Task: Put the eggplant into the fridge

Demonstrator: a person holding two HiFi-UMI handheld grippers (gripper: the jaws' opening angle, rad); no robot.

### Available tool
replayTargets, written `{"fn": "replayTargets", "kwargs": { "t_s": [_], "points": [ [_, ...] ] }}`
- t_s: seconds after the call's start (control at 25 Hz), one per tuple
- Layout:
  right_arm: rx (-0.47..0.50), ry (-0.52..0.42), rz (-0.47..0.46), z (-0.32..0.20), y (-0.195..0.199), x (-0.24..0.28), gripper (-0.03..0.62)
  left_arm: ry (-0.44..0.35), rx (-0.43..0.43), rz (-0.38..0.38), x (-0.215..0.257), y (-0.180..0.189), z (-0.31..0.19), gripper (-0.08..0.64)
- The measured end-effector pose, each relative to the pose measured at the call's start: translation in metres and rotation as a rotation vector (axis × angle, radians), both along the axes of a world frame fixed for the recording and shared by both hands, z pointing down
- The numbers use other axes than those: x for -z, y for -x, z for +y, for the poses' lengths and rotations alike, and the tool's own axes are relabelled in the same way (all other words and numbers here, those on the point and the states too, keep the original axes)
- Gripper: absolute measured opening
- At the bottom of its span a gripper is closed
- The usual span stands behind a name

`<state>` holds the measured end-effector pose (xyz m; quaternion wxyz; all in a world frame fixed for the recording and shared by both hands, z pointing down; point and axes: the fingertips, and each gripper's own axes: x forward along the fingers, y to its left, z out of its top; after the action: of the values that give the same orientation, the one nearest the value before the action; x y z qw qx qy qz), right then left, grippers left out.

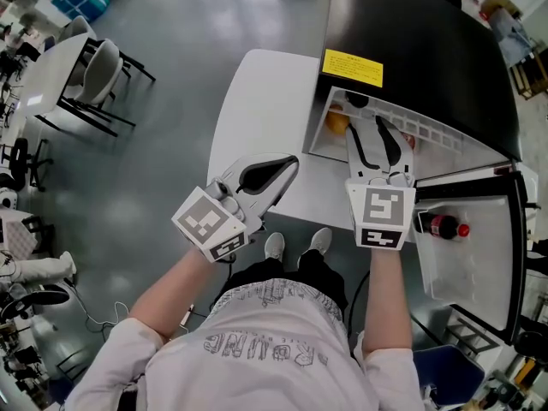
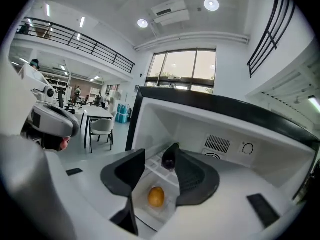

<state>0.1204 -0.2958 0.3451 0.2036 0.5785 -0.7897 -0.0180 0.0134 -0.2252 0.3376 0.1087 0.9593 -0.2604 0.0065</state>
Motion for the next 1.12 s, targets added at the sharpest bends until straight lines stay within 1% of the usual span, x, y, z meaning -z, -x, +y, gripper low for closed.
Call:
{"fn": "replayTargets", "kwargs": {
  "t_s": [0.12,0.4,0.56,0.8,1.12],
  "points": [
    [0.019,0.0,-0.002,0.011,0.002,-0.001,0.167,-0.004,-0.003,0.001,0.001,-0.002,-0.001,0.007],
    [0.047,0.013,-0.01,0.037,0.007,-0.006,0.144,-0.006,-0.016,-0.004,0.0,-0.005,0.002,0.007],
    [0.049,0.027,-0.023,0.05,0.007,-0.012,0.135,-0.01,-0.019,-0.01,-0.004,-0.006,0.004,0.006],
    [0.047,0.03,-0.033,0.067,0.011,-0.013,0.086,-0.013,-0.033,-0.007,-0.008,-0.007,0.008,0.006],
    [0.036,0.066,-0.023,0.094,0.016,-0.023,0.044,-0.016,-0.051,-0.011,-0.011,-0.003,0.018,0.007]
  ]
}}
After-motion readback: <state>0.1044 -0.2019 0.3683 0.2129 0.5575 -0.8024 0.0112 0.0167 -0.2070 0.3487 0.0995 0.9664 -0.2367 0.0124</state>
